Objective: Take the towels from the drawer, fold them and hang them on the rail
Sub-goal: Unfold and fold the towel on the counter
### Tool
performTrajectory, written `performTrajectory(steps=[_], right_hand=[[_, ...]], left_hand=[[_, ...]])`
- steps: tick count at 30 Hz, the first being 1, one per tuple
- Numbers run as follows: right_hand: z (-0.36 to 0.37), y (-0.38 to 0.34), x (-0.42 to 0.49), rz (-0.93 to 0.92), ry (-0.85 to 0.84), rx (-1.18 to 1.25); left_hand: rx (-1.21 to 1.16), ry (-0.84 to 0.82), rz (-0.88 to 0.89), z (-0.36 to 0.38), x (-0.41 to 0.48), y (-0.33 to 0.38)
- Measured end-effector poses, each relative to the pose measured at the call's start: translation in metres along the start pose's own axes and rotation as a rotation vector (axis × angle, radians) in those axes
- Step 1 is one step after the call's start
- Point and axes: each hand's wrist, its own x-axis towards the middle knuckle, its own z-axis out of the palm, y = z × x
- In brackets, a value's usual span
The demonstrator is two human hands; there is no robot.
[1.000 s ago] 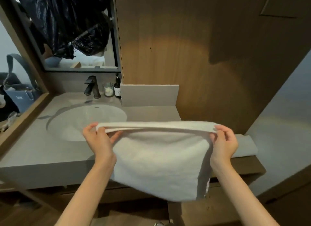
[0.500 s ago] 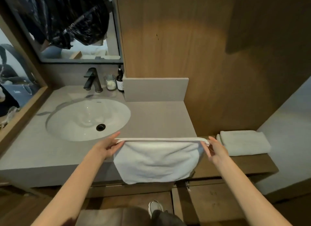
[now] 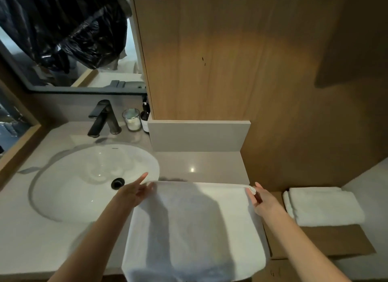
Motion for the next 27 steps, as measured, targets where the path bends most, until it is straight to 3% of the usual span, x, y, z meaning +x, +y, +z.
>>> performTrajectory(steps=[7,13,16,19,21,24,26,27], right_hand=[[0.047,-0.011,0.034,-0.073,0.031,-0.137],[0.075,-0.019,0.054,-0.092,0.011,-0.183],[0.086,-0.020,0.067,-0.097,0.036,-0.164],[0.090,-0.020,0.078,-0.108,0.024,-0.140],[0.090,-0.018,0.076,-0.156,-0.038,-0.172],[0.082,0.001,0.066,-0.463,-0.191,-0.461],[0.071,0.035,0.063,-0.860,-0.312,-0.979],[0.066,0.057,0.064,-1.033,-0.370,-1.248]], left_hand=[[0.148,0.046,0.158,0.045,0.028,0.005],[0.205,0.010,0.129,0.058,0.062,0.023],[0.104,-0.005,0.140,0.066,0.075,0.028],[0.106,-0.012,0.224,0.074,0.085,0.029],[0.299,-0.061,0.374,0.075,0.087,0.027],[0.776,-0.009,0.839,0.063,0.089,0.003],[1.139,-0.039,1.110,0.056,0.086,-0.032],[1.290,-0.116,1.141,0.054,0.085,-0.052]])
